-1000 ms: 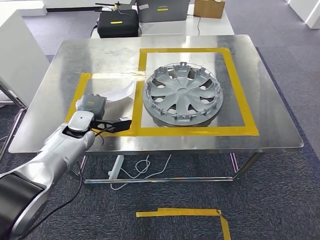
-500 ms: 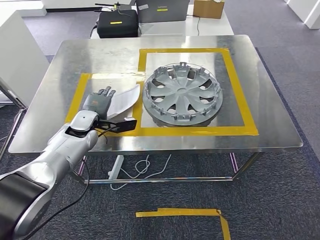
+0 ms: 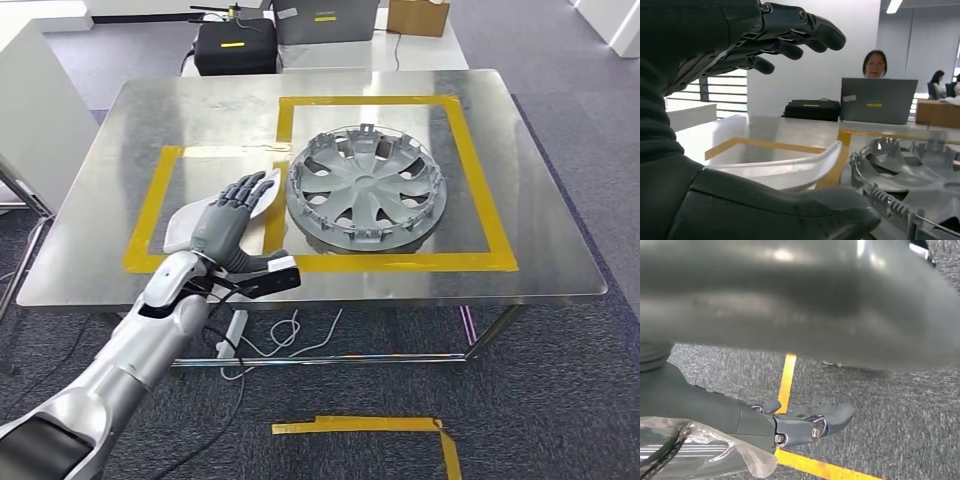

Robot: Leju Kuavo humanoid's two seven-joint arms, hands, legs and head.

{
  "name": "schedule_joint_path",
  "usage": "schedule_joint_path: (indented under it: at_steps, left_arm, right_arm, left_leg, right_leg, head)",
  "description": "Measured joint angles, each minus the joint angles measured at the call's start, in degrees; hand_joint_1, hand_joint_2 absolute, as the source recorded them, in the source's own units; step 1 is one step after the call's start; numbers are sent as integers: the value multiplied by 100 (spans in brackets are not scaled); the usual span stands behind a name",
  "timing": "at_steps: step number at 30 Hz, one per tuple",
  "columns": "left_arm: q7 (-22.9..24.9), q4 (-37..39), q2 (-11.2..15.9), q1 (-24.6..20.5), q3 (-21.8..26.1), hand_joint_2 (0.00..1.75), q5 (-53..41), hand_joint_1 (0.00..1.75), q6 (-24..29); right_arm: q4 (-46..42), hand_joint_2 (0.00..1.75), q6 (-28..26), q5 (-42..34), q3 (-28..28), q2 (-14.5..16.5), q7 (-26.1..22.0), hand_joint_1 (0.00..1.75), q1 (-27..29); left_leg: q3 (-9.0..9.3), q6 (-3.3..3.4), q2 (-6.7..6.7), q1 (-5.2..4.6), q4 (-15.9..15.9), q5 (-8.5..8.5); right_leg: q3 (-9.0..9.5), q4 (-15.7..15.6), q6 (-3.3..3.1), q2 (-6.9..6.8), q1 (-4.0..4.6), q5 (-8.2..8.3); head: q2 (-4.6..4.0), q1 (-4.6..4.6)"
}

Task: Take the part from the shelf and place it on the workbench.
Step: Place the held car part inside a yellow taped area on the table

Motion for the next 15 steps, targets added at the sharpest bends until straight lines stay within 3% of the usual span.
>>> schedule_joint_path:
  at_steps: [5,11,15]
  left_arm:
    - [21,-680,132,326,-1,0,33,0,-18]
    - [26,-987,199,442,-1,0,42,0,-21]
    - [-228,-1245,248,643,8,0,162,0,330]
  right_arm:
    - [-171,0,96,7,-50,67,12,0,28]
    - [-260,0,109,12,-68,100,16,0,47]
    - [-371,0,175,46,-90,174,118,0,53]
  left_leg:
    - [-2,1,-1,0,0,1]
    - [-2,2,-1,-1,3,4]
    - [-2,3,-1,-3,6,1]
  right_leg:
    - [1,0,0,-6,0,2]
    - [3,0,3,-6,0,7]
    - [7,-1,4,-3,-5,8]
  head:
    - [0,1]
    - [0,1]
    - [0,2]
